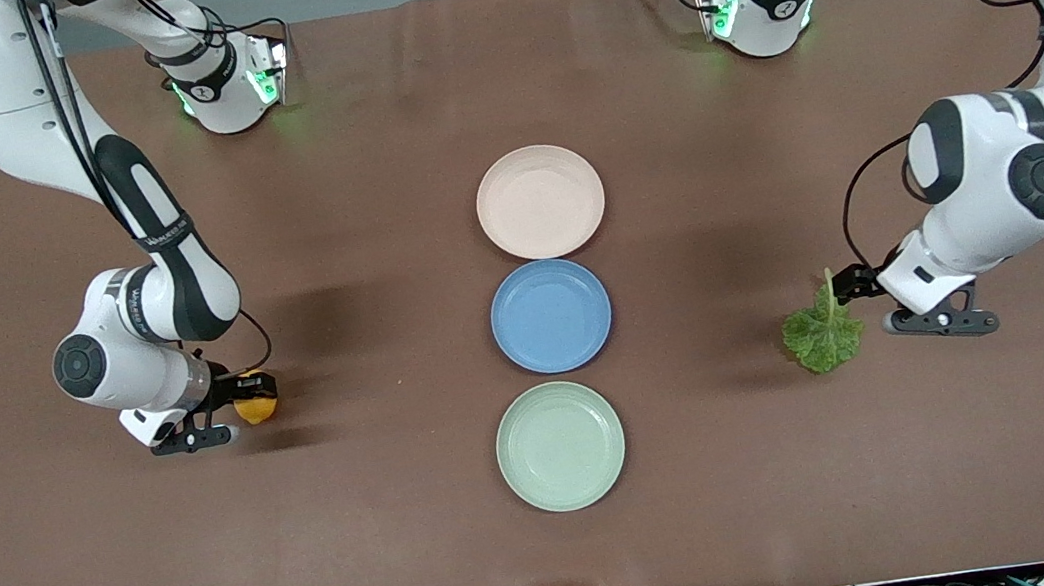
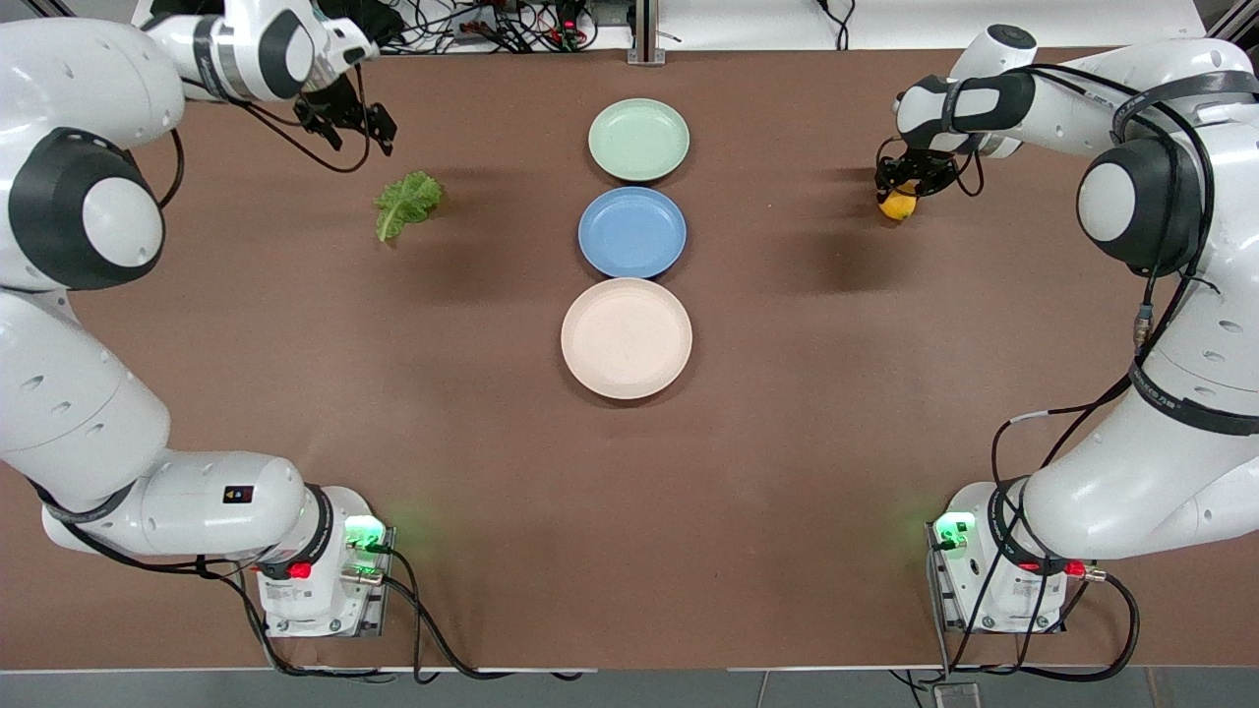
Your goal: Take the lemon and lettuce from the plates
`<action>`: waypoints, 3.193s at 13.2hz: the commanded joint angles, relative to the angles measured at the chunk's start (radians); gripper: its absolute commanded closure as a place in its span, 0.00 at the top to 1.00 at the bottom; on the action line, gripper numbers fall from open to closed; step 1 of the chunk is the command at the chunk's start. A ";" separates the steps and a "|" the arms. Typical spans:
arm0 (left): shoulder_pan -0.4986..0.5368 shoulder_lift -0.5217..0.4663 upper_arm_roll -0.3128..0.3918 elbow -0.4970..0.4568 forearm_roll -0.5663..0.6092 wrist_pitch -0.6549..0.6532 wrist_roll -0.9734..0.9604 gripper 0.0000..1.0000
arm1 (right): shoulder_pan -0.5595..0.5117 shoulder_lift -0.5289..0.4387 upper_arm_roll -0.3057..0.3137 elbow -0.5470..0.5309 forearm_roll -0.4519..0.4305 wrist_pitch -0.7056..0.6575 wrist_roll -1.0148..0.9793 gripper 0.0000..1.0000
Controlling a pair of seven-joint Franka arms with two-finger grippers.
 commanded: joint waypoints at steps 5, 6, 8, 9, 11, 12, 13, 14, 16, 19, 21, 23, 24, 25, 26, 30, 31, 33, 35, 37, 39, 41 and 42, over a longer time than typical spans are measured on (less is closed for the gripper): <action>0.006 -0.058 -0.008 0.272 0.047 -0.351 -0.098 1.00 | 0.003 -0.008 -0.003 -0.026 -0.046 0.025 -0.010 0.05; 0.007 -0.054 -0.002 0.337 0.068 -0.415 -0.075 1.00 | 0.004 -0.008 -0.003 -0.026 -0.063 0.027 -0.009 0.05; 0.016 -0.061 0.009 0.415 0.119 -0.496 -0.075 1.00 | 0.001 -0.008 -0.003 -0.024 -0.078 0.027 -0.007 0.07; 0.015 -0.066 0.009 0.431 0.148 -0.538 -0.075 1.00 | 0.000 -0.008 -0.003 -0.024 -0.078 0.027 -0.007 0.07; 0.015 -0.115 0.000 0.440 0.193 -0.592 -0.069 1.00 | -0.004 -0.008 -0.003 -0.024 -0.078 0.025 -0.001 0.48; 0.013 -0.136 -0.005 0.440 0.179 -0.605 -0.069 1.00 | -0.004 -0.008 -0.003 -0.023 -0.078 0.025 -0.001 0.99; 0.013 -0.153 -0.009 0.440 0.176 -0.625 -0.075 1.00 | -0.004 -0.010 -0.003 -0.015 -0.077 0.016 0.001 1.00; 0.015 -0.178 -0.012 0.440 0.173 -0.654 -0.061 1.00 | -0.005 -0.013 -0.003 0.002 -0.078 0.010 0.007 1.00; 0.013 -0.213 -0.012 0.439 0.115 -0.704 -0.058 1.00 | -0.008 -0.027 -0.004 0.049 -0.077 -0.056 0.010 1.00; 0.012 -0.288 0.014 0.368 0.015 -0.755 -0.050 1.00 | -0.034 -0.051 -0.024 0.164 -0.078 -0.227 0.010 1.00; 0.013 -0.327 0.014 0.336 0.007 -0.749 -0.050 1.00 | -0.034 -0.071 -0.058 0.241 -0.080 -0.347 0.010 1.00; 0.016 -0.342 0.008 0.322 0.001 -0.751 -0.050 1.00 | -0.034 -0.096 -0.084 0.331 -0.109 -0.483 0.010 1.00; 0.013 -0.344 0.008 0.324 -0.003 -0.755 -0.052 1.00 | -0.034 -0.111 -0.092 0.370 -0.126 -0.546 0.024 1.00; 0.018 -0.341 0.008 0.325 -0.007 -0.752 -0.050 1.00 | -0.036 -0.120 -0.095 0.419 -0.136 -0.618 0.040 1.00; 0.018 -0.341 0.008 0.325 -0.016 -0.751 -0.050 1.00 | -0.036 -0.120 -0.108 0.463 -0.149 -0.681 0.042 1.00; 0.012 -0.341 -0.003 0.322 -0.016 -0.734 -0.052 1.00 | -0.037 -0.128 -0.141 0.622 -0.169 -0.922 0.041 1.00; 0.012 -0.341 -0.008 0.319 -0.016 -0.731 -0.063 1.00 | -0.037 -0.140 -0.147 0.626 -0.169 -0.932 0.036 1.00; 0.013 -0.339 -0.008 0.320 -0.008 -0.712 -0.063 1.00 | -0.040 -0.142 -0.148 0.660 -0.170 -0.935 0.034 1.00; 0.012 -0.336 -0.009 0.324 -0.005 -0.711 -0.063 1.00 | -0.048 -0.143 -0.150 0.694 -0.172 -0.947 0.036 1.00; 0.012 -0.330 -0.009 0.328 -0.002 -0.711 -0.063 1.00 | -0.065 -0.145 -0.145 0.714 -0.163 -0.958 0.034 1.00; 0.016 -0.328 -0.008 0.331 -0.002 -0.708 -0.061 1.00 | -0.063 -0.172 -0.141 0.714 -0.152 -1.013 0.042 1.00; 0.015 -0.334 -0.009 0.331 -0.002 -0.711 -0.063 1.00 | -0.057 -0.214 -0.139 0.705 -0.164 -1.047 0.031 1.00; 0.015 -0.339 -0.009 0.327 -0.002 -0.720 -0.063 1.00 | -0.059 -0.240 -0.139 0.692 -0.164 -1.049 0.030 1.00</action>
